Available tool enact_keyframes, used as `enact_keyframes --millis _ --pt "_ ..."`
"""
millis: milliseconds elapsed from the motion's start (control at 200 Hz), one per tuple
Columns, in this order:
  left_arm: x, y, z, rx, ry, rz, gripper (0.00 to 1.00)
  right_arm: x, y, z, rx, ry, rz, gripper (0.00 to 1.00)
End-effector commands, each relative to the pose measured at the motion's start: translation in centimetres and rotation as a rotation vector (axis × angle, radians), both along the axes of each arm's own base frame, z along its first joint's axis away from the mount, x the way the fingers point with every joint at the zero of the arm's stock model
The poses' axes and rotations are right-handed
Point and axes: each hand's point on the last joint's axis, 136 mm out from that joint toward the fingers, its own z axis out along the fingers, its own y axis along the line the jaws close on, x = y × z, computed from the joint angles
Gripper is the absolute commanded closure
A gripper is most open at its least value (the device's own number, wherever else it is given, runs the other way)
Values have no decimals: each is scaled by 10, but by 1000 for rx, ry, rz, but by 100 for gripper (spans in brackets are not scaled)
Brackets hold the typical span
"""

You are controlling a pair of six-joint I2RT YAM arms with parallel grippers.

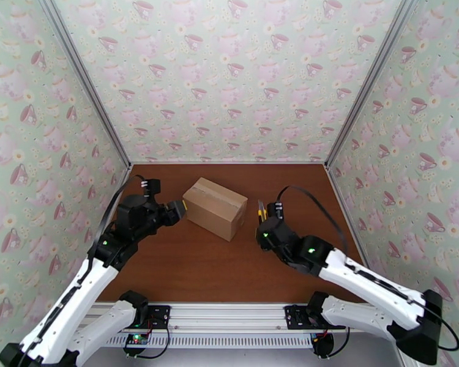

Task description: Unpack the express box

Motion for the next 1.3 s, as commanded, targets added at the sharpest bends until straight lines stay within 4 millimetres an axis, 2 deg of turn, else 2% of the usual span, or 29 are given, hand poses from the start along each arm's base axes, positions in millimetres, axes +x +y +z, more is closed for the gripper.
enact_keyframes --millis 0,215,341,471,621,987,1297 --pt "-17 -35 15 -54 48 -171 43 3 -3 18 -120 -35 76 100" --pt "-19 -95 36 -138 36 -323 45 13 30 40 -103 -61 190 100" --pt "-16 -126 37 -162 59 -380 43 16 44 52 -71 -74 230 100" --pt "-7 -147 34 -176 55 -392 41 18 57 63 -45 -90 275 100" --pt "3 -160 28 -178 76 -396 41 18 64 70 -26 -95 301 100" --pt "16 -177 37 -238 52 -420 41 17 76 70 -10 -86 343 100" --pt "22 -187 19 -225 109 -425 44 22 83 72 -10 -108 344 100"
